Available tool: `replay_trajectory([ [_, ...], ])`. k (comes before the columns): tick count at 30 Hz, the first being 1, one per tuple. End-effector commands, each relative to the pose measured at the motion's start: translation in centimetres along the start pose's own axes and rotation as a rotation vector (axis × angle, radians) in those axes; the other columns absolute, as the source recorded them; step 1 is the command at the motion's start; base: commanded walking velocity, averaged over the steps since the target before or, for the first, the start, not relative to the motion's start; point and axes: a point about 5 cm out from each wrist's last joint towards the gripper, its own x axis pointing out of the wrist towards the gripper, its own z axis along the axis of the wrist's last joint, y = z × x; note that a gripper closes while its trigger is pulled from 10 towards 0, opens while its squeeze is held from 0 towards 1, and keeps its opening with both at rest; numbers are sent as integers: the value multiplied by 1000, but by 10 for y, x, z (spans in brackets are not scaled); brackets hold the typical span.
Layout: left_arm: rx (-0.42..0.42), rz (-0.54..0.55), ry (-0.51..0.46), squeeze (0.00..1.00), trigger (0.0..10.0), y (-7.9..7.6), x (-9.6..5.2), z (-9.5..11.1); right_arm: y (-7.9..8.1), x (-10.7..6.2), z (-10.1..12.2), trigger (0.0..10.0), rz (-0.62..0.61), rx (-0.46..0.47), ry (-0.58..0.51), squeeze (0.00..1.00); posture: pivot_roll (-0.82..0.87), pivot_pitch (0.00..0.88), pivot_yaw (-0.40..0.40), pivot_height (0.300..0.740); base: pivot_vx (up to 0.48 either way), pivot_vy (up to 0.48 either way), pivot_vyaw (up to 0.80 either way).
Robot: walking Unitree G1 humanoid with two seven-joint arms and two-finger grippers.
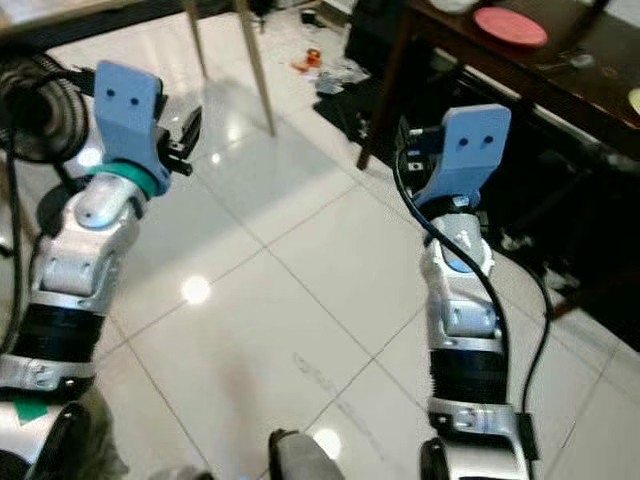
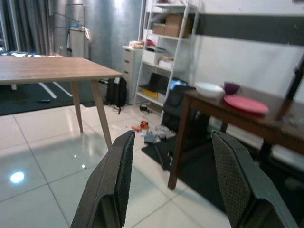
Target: Setting the table
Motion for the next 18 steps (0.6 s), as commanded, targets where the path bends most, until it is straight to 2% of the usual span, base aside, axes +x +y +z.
replay_trajectory([
  [1,3,-5,22,0,10000,0,-2,-4,1,-1,-4,10000,-5,6,11,0,93,0,52,740,0,0,-800],
  [8,56,16,54,0,10000,14,-11,-12,17,0,-10,10000,3,46,17,0,124,4,78,740,0,0,-800],
  [18,61,16,65,0,10000,13,-12,-15,20,-3,-12,10000,-9,58,10,0,108,9,102,740,0,0,-800],
])
